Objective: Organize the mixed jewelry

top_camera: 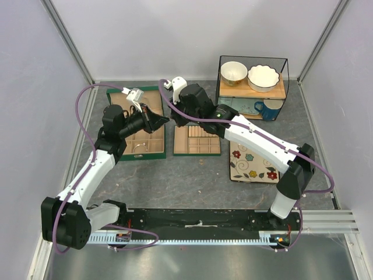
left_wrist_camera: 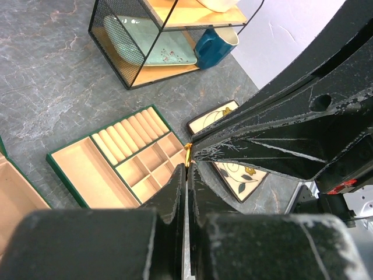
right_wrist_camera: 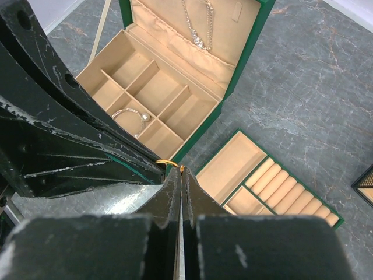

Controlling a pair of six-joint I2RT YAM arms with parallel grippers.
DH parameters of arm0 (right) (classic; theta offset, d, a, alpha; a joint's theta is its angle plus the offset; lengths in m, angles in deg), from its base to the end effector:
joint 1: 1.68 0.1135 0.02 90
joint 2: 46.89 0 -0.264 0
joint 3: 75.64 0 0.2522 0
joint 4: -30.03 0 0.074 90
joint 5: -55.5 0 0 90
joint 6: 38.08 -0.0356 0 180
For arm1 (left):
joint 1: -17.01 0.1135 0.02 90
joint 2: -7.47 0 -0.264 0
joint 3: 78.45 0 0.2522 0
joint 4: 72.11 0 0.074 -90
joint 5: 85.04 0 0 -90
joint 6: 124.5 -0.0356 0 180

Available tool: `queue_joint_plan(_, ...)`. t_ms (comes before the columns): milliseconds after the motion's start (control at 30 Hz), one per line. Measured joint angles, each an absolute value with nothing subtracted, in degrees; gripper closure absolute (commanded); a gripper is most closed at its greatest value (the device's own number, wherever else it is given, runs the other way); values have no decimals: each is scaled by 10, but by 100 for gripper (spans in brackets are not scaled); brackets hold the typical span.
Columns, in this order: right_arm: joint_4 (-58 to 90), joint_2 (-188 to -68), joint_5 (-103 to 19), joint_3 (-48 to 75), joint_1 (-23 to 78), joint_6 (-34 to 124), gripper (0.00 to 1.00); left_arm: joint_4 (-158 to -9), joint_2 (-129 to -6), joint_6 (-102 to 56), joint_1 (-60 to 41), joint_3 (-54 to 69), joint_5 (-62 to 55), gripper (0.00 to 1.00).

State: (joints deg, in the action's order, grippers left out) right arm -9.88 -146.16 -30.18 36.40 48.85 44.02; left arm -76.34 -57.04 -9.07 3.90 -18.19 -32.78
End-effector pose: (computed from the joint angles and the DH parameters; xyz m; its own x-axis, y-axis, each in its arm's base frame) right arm 0.2601 0.3117 0.3798 -0.3872 -0.2546 -0.8862 -0.6804 0.7275 0.0883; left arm 0.2472 -0.0800 0.3180 -0.4599 -0.2416 -0.8545 0.6328 0.5859 -0.5062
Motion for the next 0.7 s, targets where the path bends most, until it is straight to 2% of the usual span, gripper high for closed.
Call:
queue_joint_plan(133,-94,-1460,-302,360,488,440,100,-764,-571,-90,39,-182,-327,98)
queue_joint_plan(233,-93,-1459,-306,359,488,440,89,-764,-571,-89,41,-182,-328,99)
queue_joint_plan(267,-90,-1458,-309,356,488,441,78,-763,-571,-89,41,-182,-329,99)
queue_joint_plan(367,-89,-1450,-317,348,488,445,66,-762,-571,-89,43,-182,-333,98)
queue_joint_plan(533,-91,-1435,-330,339,488,453,57,-759,-573,-89,57,-182,-349,98)
queue_joint_plan(633,-91,-1418,-334,333,488,458,48,-755,-574,-89,66,-182,-368,98)
queue_joint_plan(700,-91,-1402,-348,329,486,459,38,-743,-574,-88,75,-186,-389,98)
